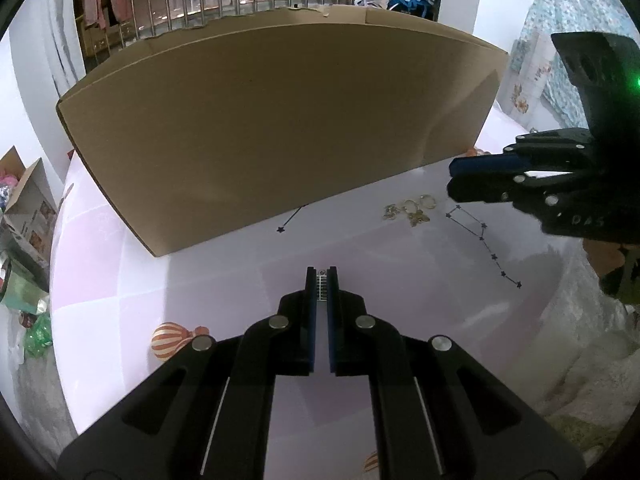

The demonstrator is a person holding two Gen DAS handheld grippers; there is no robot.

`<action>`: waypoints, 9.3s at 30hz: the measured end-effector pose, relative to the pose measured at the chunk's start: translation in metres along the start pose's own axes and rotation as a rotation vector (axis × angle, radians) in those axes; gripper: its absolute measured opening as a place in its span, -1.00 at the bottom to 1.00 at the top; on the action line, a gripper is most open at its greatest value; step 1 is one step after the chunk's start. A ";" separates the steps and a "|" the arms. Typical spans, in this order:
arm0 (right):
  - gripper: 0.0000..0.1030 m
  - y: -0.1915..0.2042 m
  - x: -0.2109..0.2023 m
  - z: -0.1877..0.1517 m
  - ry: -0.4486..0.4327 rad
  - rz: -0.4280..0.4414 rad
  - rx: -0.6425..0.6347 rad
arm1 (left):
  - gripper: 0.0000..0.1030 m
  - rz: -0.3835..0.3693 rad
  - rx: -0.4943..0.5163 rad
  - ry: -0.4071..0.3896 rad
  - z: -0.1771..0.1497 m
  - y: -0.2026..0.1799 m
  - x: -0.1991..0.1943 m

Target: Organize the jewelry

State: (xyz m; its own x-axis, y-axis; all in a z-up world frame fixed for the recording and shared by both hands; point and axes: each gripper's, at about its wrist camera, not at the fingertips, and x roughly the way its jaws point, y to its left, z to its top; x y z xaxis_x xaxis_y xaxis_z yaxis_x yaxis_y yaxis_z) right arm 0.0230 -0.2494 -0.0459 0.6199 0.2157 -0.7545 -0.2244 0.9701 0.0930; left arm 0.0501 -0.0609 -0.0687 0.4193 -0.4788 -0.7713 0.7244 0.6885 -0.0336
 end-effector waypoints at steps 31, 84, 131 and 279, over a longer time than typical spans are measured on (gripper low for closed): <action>-0.80 -0.008 -0.005 -0.010 0.105 -0.039 0.074 | -0.93 0.014 0.013 -0.012 -0.002 0.000 0.001; -0.77 -0.024 -0.008 -0.005 0.103 0.104 -0.129 | -0.92 0.044 -0.011 -0.021 -0.001 0.004 0.003; -0.77 -0.033 -0.052 0.103 -0.194 0.014 0.109 | -0.92 0.025 0.003 -0.200 0.144 0.011 -0.021; 0.19 0.006 -0.042 -0.011 -0.107 -0.121 0.260 | -0.01 0.103 0.054 -0.088 0.019 -0.030 -0.013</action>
State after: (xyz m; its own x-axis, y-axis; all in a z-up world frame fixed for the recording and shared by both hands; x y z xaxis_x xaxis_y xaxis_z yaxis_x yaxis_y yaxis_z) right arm -0.0130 -0.2543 -0.0207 0.7089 0.0940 -0.6990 0.0474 0.9825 0.1801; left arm 0.0333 -0.0861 -0.0452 0.5376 -0.4545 -0.7102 0.7025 0.7073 0.0791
